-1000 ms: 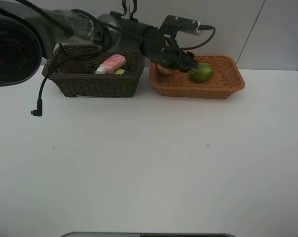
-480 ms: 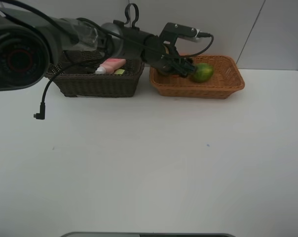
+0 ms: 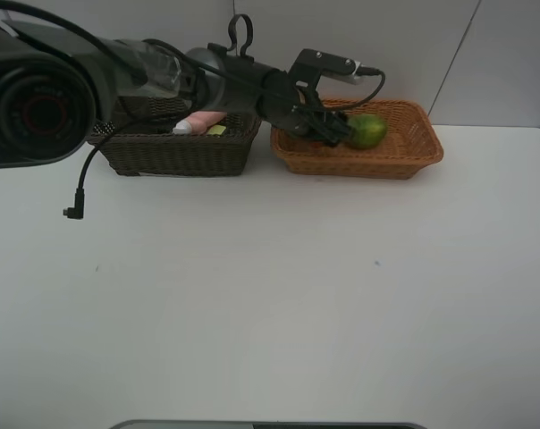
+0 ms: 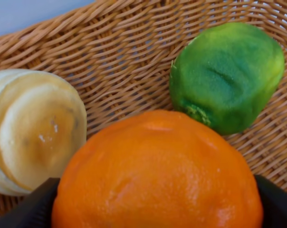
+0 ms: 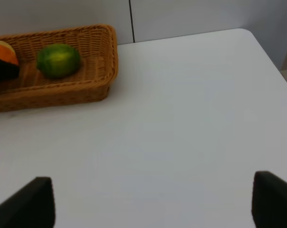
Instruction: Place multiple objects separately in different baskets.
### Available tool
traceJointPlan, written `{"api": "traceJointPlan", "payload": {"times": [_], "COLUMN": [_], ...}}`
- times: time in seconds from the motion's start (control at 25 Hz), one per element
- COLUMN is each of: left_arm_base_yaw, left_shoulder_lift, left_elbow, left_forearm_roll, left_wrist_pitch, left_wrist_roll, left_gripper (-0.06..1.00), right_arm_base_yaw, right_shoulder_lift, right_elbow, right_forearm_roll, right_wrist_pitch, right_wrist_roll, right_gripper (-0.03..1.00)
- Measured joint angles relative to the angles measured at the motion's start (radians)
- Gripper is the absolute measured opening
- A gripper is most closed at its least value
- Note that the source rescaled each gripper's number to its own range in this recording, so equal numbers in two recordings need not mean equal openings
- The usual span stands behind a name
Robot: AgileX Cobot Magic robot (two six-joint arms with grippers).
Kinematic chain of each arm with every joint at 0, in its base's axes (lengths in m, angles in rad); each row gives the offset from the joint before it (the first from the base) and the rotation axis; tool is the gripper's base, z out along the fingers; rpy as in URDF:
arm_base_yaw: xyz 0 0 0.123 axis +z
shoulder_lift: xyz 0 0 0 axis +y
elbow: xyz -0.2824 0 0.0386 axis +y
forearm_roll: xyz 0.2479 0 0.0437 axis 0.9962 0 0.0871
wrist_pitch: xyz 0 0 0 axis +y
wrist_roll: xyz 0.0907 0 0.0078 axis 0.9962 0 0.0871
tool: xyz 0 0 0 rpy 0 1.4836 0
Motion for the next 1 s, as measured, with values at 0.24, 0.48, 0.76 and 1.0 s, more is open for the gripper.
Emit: {"api": "traceJointPlan", "payload": {"times": [0.24, 0.48, 0.76, 1.0], "left_arm_base_yaw": [0.0, 0.0, 0.0, 0.006], "left_shoulder_lift": [0.0, -0.029, -0.077, -0.167], "left_elbow": [0.0, 0.0, 0.0, 0.0], "left_forearm_roll": [-0.003, -0.003, -0.002, 0.005], "left_wrist_pitch": [-0.001, -0.005, 0.024, 0.134], "left_wrist_roll": [0.0, 0.0, 0.0, 0.0], "left_gripper": [0.94, 0.99, 0.99, 0.99], "right_arm_base_yaw": [0.0, 0.0, 0.0, 0.0], "right_shoulder_lift": [0.0, 0.0, 0.0, 0.0], "right_elbow": [0.0, 0.0, 0.0, 0.0], "right_forearm_roll": [0.0, 0.0, 0.0, 0.0], "right_wrist_pitch": [0.0, 0.0, 0.0, 0.0], "right_wrist_roll": [0.0, 0.0, 0.0, 0.0], "right_gripper": [0.75, 0.75, 0.75, 0.75]}}
